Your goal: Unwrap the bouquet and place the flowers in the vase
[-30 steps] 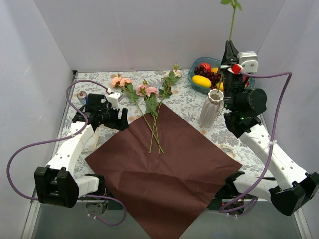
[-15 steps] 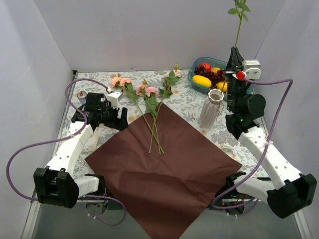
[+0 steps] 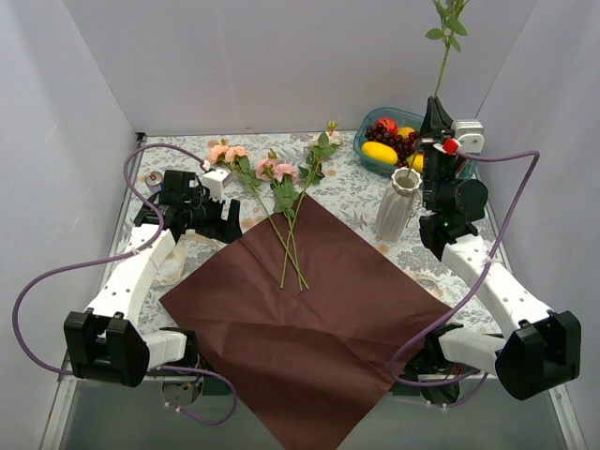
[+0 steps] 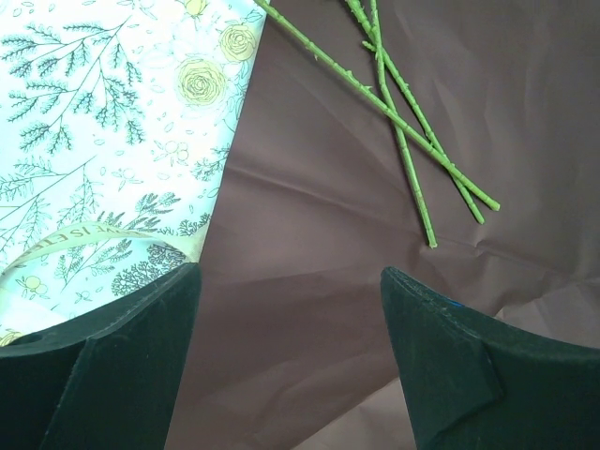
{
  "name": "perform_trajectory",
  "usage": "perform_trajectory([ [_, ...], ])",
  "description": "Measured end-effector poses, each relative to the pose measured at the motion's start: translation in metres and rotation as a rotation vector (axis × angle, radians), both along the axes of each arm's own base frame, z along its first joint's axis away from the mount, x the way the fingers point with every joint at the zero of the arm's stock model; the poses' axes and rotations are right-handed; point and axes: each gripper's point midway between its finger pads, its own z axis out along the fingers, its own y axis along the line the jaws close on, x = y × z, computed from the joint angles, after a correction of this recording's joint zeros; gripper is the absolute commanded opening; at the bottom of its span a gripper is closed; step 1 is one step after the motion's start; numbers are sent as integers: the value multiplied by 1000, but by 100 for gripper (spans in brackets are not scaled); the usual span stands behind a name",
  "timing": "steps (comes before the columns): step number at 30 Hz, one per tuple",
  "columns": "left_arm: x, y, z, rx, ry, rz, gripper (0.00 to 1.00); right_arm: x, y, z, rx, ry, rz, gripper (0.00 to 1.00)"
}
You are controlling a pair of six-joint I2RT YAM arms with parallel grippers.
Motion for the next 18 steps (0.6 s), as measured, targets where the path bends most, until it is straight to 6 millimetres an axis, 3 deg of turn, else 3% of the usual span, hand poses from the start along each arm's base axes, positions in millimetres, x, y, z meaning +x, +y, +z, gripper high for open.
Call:
perform_trajectory([
  [10,1,-1,0,-5,6,-4,78,9,7,-66,3,120,39,4],
  [12,1,-1,0,-5,6,-4,78,7,6,-75,3,138,43,17],
  [13,1,-2,1,-6,5,-5,78,5,6,-79,5,145,46,28],
  [15,3,-2,3,-9,0,-6,78,0,4,-84,9,155,49,37],
  [16,3,-3,5,-11,-4,-7,79,-3,2,-85,15,155,51,54],
  [18,4,-3,7,-14,-10,-9,79,-12,-2,-85,29,148,52,67],
])
